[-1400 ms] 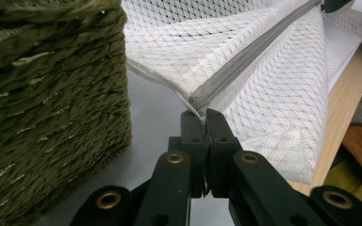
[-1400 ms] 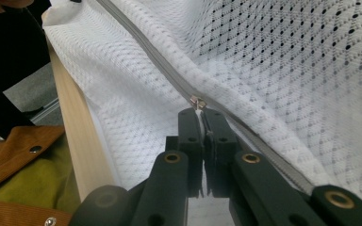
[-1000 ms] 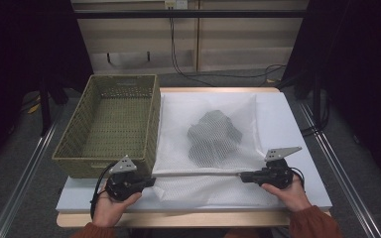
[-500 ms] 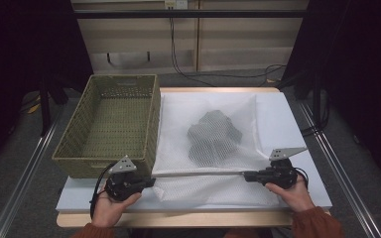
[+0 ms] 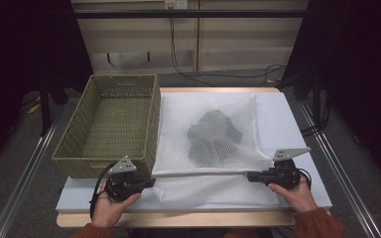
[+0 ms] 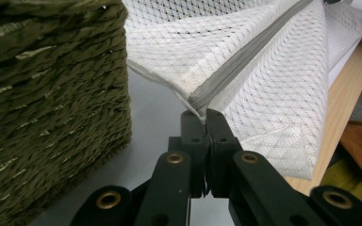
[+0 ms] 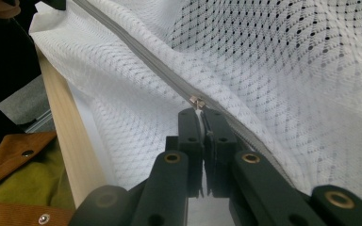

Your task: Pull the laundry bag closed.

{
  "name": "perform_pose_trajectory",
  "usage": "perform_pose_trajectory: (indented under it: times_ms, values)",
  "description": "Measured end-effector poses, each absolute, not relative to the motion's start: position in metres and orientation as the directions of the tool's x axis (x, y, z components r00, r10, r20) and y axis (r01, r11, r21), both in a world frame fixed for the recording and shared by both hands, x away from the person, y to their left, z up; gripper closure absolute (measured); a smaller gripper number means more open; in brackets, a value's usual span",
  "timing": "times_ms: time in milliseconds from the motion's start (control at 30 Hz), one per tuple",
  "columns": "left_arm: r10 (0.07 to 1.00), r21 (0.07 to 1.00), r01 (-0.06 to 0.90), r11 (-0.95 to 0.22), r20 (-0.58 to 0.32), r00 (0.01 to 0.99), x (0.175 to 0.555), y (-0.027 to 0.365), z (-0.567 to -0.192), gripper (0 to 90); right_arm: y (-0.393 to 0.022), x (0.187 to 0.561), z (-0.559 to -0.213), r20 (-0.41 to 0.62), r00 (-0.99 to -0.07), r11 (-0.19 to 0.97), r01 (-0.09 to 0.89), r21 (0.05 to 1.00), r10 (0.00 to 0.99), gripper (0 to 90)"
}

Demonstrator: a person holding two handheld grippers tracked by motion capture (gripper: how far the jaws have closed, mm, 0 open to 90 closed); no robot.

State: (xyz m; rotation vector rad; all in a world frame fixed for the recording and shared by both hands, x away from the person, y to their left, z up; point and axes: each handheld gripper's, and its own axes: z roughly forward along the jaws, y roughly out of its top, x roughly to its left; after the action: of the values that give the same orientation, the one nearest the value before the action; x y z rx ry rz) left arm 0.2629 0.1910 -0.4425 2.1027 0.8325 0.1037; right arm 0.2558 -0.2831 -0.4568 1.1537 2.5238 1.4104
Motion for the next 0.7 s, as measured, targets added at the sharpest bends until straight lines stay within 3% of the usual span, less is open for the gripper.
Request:
perform_pose_trajectory:
  times_ms: [700]
  values:
    - [0.595, 0.743, 0.525, -0.415, -0.215, 0.775, 0.2627, 0.1906, -0.4425, 88.1, -0.2910, 0.2525, -0.4563, 0.309, -0.708, 0.296, 0.592, 0.749, 0.635, 86.7]
